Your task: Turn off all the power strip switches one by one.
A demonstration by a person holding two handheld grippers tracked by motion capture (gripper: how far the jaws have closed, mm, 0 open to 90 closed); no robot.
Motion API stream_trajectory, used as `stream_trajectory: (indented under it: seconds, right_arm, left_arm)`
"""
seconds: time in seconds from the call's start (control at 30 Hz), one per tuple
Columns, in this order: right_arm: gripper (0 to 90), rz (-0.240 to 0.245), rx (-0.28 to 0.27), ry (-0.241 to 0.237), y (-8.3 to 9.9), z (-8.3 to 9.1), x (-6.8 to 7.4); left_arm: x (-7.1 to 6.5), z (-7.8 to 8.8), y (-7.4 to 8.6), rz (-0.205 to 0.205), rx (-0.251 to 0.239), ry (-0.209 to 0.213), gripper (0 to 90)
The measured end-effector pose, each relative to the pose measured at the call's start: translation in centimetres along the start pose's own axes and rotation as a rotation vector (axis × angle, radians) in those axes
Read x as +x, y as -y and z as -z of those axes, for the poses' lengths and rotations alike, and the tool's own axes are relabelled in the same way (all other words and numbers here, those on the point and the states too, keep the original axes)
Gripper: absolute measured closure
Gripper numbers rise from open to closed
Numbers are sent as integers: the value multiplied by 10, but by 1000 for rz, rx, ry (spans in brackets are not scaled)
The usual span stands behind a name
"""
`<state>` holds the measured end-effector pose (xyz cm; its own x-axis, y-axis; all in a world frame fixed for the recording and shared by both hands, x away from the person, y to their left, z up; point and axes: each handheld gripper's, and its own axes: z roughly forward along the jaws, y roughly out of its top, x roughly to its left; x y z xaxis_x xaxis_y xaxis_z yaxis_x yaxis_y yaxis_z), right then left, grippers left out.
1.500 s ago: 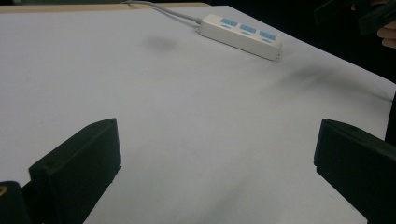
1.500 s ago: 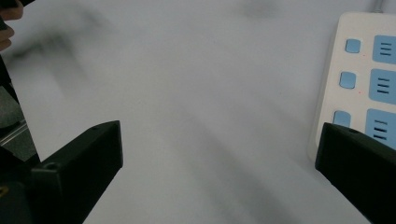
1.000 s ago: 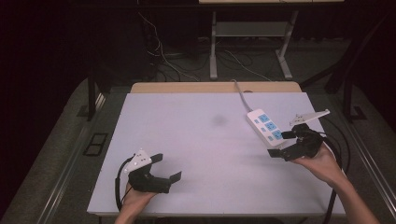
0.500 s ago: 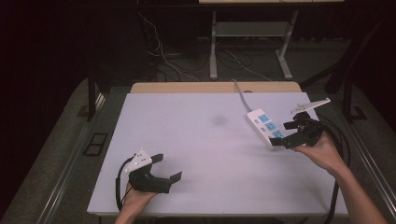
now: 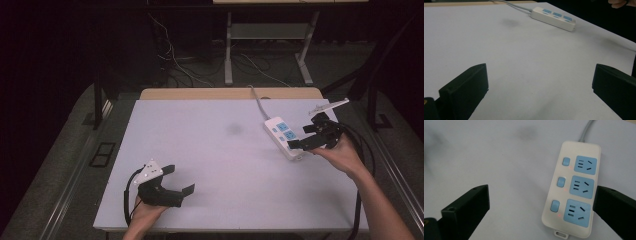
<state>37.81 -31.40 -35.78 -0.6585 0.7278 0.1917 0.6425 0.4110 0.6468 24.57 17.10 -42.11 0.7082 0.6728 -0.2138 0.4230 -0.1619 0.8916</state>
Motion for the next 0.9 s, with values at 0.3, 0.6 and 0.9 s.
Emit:
stream_trajectory:
  seconds: [0.3, 0.6, 0.9]
  right_arm:
    - [158, 4, 20, 8, 1, -9, -12]
    - [394, -18, 59, 32, 2, -20, -19]
    - [682, -56, 126, -33, 7, -35, -27]
  left_arm:
    - [0, 0, 0, -2, 1, 1, 0]
    - [0, 0, 0, -4, 0, -2, 0]
    - [0, 0, 0, -6, 0, -1, 0]
